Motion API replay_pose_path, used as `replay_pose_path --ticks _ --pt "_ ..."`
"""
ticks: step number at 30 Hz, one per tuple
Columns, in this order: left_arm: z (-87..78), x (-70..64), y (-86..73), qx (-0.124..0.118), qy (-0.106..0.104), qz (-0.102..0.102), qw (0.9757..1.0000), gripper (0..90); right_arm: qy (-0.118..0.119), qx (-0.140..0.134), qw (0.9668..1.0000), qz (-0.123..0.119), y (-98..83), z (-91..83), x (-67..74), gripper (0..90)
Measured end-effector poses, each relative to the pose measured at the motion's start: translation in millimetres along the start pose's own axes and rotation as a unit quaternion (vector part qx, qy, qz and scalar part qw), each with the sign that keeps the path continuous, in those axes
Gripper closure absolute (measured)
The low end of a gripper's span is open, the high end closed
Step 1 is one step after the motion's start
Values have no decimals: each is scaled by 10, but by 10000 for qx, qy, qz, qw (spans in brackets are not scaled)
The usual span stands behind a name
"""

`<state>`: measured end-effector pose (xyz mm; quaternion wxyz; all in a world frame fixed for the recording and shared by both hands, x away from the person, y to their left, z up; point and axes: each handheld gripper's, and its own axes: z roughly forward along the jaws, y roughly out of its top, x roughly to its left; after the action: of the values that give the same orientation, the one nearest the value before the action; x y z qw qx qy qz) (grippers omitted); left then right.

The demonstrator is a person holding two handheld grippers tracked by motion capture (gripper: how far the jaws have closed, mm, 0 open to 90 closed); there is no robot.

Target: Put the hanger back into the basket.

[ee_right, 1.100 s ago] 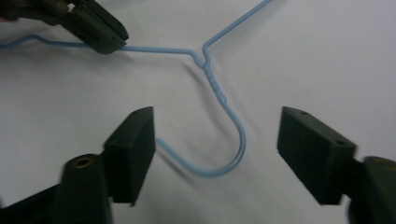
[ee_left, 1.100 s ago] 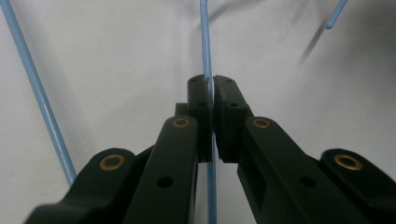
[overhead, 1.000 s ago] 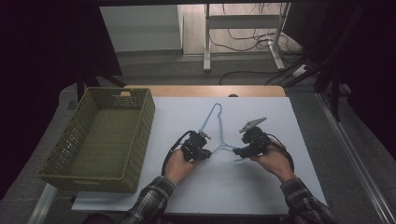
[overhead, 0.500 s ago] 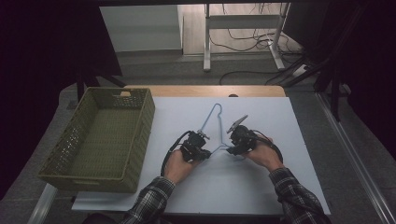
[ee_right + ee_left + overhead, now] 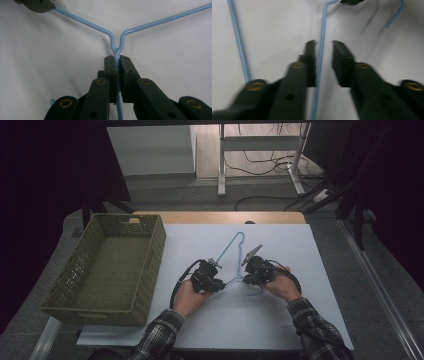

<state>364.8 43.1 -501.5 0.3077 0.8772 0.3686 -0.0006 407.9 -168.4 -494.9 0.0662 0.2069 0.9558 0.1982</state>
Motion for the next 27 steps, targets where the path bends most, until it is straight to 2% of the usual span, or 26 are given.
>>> replay_pose_path --ticks 1,2,7,13,18,21,23,24,27 --pt "-15 -10 26 5 -23 108 9999 632 -3 -39 10000 -16 14 -24 18 847" --pt "-15 -10 26 5 -23 108 9999 606 -3 -39 10000 -16 14 -24 18 847" --pt "-9 -32 123 40 -25 251 9997 602 -110 -121 9998 -89 55 -83 88 847" --pt "83 -22 243 169 -28 288 9994 665 -129 -185 9997 -123 72 -132 145 847" --pt "115 -8 279 271 -96 290 9992 711 -101 -204 9997 -81 73 -165 167 847" --pt "123 -21 290 370 -142 366 9985 748 -40 -240 9997 -70 81 -189 191 847" --pt "118 -37 288 341 -184 383 9985 843 -13 -252 9996 -111 100 -201 219 846" --pt "113 -44 288 342 -209 384 9985 843 -13 -252 9996 -111 100 -201 219 846" --pt "95 -68 287 375 -123 466 9981 866 -50 -231 9996 -141 124 -214 250 845"
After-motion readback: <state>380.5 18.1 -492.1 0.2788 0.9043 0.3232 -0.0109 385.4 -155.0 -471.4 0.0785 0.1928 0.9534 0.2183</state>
